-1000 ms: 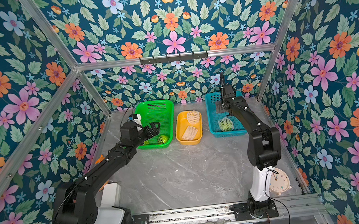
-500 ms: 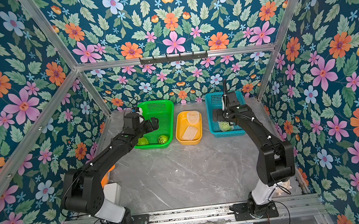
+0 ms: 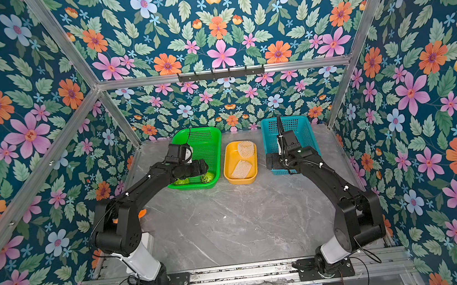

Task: Sleeve custard apples in foam nets
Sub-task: Pick up the custard apple from the basket.

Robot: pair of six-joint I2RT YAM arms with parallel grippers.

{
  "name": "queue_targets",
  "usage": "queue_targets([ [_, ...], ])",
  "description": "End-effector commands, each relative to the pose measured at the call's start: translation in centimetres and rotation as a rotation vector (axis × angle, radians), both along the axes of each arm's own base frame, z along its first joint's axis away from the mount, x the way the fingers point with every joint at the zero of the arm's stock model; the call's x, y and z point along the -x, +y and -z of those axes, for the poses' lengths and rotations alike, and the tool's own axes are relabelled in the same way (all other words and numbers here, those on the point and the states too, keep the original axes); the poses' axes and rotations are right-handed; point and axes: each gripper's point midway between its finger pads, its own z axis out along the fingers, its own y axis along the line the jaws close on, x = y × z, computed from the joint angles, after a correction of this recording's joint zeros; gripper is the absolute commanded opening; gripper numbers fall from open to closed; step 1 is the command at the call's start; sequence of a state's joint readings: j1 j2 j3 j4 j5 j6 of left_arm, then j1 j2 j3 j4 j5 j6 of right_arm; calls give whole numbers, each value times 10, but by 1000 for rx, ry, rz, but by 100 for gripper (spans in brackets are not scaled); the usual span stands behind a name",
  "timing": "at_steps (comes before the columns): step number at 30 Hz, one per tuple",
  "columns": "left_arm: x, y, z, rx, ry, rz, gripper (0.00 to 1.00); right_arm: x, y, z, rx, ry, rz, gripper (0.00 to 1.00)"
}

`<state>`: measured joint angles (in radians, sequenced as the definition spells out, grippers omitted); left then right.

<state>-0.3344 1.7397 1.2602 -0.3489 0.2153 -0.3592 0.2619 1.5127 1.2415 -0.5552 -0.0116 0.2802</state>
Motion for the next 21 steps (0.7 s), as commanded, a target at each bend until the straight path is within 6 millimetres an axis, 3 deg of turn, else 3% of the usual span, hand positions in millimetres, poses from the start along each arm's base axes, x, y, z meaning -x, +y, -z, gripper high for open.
queue_targets([
  [1,11,-2,15,-17,66,29,91,0,-6,-4,13,-24,32,99],
  [16,0,-18,54,-84,120,54,89,4,-10,0,27,-19,44,99],
  [21,4,-14,69,-132,147,50,87,8,-15,-1,44,-25,57,99],
])
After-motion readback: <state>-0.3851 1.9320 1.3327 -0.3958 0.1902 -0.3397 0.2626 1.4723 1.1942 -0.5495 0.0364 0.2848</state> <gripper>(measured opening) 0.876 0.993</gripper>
